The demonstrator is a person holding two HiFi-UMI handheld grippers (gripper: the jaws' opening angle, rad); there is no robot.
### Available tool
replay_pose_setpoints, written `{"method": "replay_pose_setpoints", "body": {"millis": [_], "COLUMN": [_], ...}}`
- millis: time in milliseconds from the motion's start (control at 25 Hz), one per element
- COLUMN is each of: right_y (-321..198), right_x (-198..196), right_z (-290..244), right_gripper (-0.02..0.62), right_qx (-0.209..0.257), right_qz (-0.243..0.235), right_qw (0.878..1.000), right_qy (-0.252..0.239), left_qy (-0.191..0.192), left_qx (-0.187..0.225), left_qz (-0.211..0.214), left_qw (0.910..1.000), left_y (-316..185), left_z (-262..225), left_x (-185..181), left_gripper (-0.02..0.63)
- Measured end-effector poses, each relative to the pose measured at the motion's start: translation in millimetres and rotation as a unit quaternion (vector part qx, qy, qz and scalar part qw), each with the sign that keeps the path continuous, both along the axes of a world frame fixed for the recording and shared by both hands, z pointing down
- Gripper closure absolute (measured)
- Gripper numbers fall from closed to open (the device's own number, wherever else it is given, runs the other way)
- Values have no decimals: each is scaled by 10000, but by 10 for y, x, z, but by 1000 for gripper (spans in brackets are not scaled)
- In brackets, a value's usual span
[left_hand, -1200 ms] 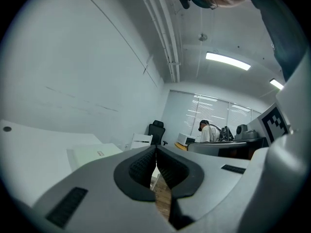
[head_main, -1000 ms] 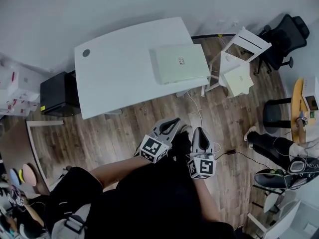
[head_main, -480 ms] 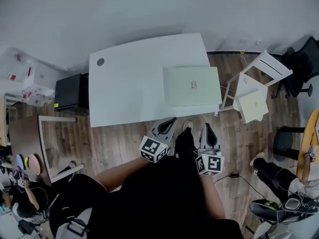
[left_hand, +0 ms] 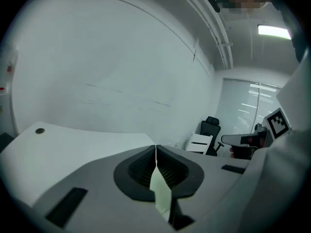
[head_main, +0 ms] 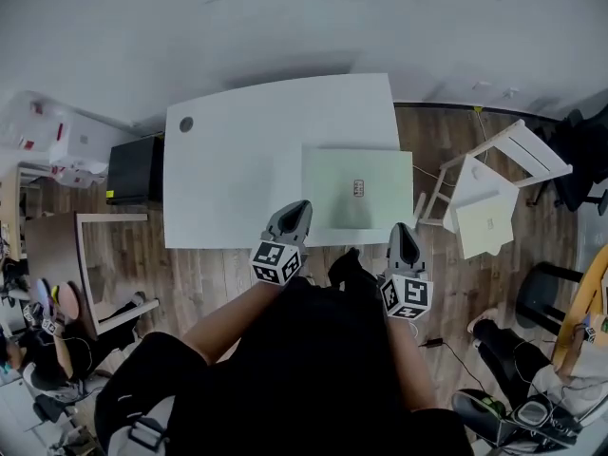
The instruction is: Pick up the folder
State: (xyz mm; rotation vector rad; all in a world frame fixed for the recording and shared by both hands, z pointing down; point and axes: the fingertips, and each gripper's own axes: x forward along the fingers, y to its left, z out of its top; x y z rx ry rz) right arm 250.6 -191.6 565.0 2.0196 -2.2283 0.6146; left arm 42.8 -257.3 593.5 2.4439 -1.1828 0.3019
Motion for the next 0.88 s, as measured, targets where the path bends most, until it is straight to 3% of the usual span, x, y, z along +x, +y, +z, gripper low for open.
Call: {"method": "replay_pose_setpoints", "body": {"millis": [400, 480, 520, 640, 880], "right_y": [-357, -415, -436, -485, -472], "right_x": [390, 467, 501, 591, 762], "right_z": [953, 1179, 1285, 1537, 1905], "right_gripper": [552, 425, 401, 390, 356], "right_qx": [-1137, -1420, -1547, -1789, -2026], "right_qz": [-541, -637, -681, -806, -908], "right_qw": [9920, 9877, 9854, 9803, 9728], "right_qy": [-54, -129, -181, -248, -654], "left_qy": [-464, -600, -643, -682, -568], "left_qx": [-962, -1048, -1119, -1380, -1823], "left_qz": [-332, -434, -474, -491, -585], "left_qw": [9937, 9917, 9905, 9869, 9799], "left_y": [-145, -188, -205, -218, -95], "left_z": [811, 968, 1050, 1293, 1697], "left_x": [-43, -73, -91, -129, -205], "left_gripper": [588, 584, 567, 486, 429]}}
